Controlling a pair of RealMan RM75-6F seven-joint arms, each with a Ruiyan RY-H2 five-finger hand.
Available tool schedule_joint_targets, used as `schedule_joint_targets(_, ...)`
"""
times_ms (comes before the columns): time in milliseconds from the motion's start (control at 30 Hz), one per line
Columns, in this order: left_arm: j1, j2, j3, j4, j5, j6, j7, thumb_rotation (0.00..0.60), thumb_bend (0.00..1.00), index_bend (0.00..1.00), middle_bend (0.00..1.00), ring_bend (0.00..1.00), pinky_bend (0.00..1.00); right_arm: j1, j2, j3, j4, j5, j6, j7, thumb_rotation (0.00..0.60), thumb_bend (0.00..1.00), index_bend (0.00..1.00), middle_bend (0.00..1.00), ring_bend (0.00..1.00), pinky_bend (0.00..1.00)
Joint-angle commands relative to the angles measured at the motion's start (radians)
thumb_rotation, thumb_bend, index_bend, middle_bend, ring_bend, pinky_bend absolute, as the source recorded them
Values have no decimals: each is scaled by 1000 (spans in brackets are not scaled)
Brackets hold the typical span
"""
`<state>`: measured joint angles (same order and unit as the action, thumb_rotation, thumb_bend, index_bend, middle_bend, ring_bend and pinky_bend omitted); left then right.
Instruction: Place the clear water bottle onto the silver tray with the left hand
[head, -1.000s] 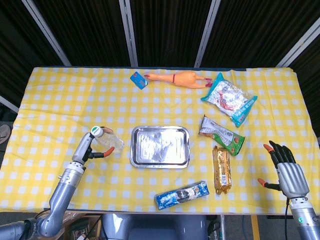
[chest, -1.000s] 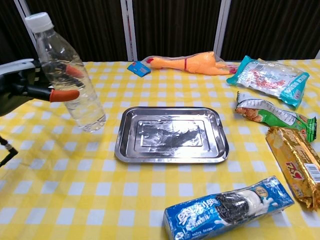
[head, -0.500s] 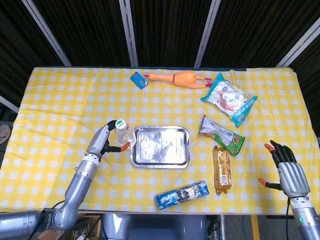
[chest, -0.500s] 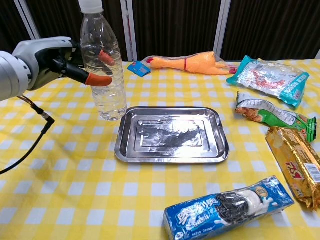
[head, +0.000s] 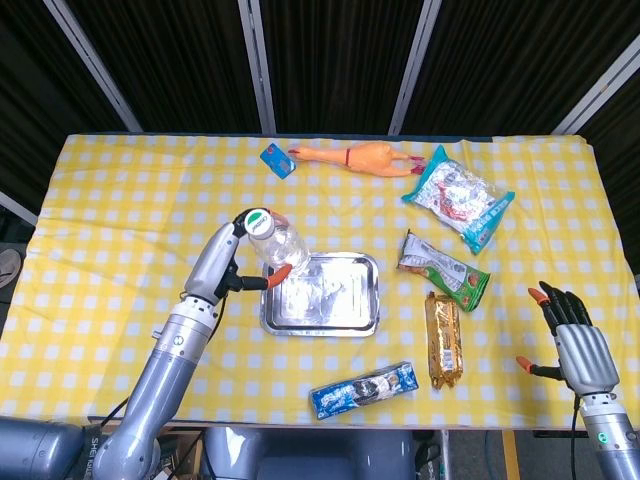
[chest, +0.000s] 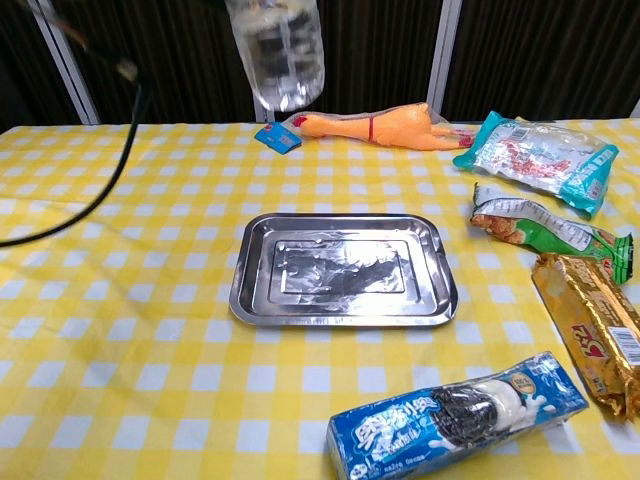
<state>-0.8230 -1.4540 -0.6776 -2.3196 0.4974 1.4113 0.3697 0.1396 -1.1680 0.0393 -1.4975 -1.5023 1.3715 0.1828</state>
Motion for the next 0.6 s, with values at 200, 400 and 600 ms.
schedule_joint_targets(200,-57,102,-76,-36,-87,103,94,600,471,544,555,126,171,-1,6,-6,-20,-11,5,-15,600,50,111,0,38,0)
schedule_joint_targets(400,60,179,16,-36,-160,-104,-52,600,470,519,537,126,170,-9,15,-2,-32,-10,23,-19,600,49,111,0,37,0)
schedule_joint_targets(600,120,209,116,63,-91,-269,-158,600,473,519,542,126,170,-7,15,-1,-28,-9,20,-19,600,50,111,0,37,0)
